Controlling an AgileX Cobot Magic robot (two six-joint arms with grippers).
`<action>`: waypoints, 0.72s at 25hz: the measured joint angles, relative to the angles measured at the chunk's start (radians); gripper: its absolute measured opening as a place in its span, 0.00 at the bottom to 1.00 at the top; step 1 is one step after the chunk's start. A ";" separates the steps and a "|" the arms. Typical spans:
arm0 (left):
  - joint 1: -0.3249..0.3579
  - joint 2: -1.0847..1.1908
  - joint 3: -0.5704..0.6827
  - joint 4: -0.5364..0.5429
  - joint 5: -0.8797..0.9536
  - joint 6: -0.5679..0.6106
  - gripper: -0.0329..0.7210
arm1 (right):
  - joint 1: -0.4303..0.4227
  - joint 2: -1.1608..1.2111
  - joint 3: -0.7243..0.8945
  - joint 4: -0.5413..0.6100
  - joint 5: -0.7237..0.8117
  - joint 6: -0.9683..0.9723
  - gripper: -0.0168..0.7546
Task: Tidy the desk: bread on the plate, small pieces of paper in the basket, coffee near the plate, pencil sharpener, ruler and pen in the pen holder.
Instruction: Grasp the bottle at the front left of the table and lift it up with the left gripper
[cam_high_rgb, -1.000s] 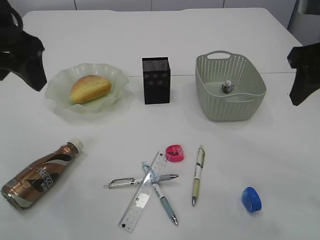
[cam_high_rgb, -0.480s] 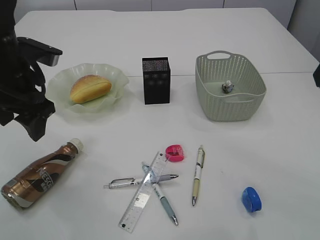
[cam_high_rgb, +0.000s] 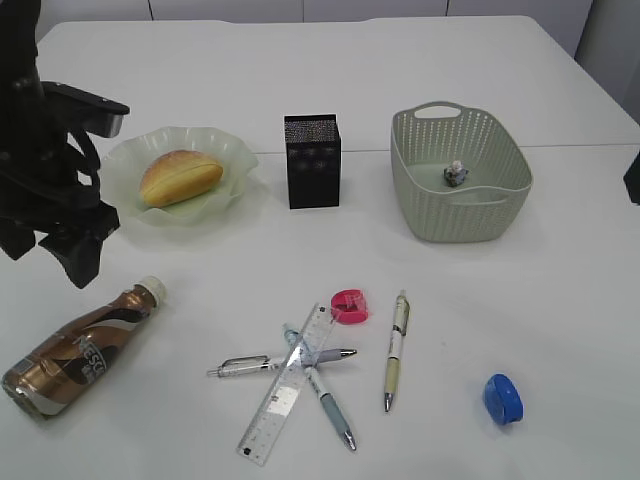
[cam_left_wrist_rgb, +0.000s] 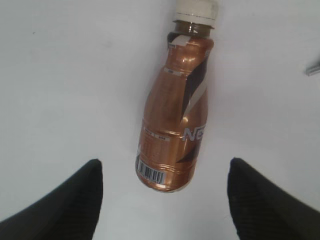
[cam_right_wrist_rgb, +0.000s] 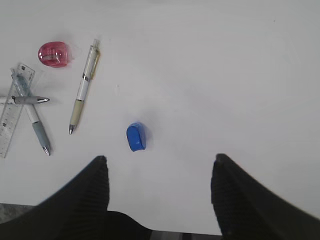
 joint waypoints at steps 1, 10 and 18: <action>0.000 0.011 0.000 0.000 0.000 0.000 0.79 | 0.000 0.000 0.008 0.000 0.000 0.000 0.68; 0.000 0.102 0.000 -0.002 -0.004 -0.002 0.79 | 0.000 -0.027 0.035 0.016 0.000 0.000 0.68; 0.000 0.170 0.000 0.000 -0.008 -0.002 0.79 | 0.000 -0.038 0.037 0.019 0.000 0.000 0.68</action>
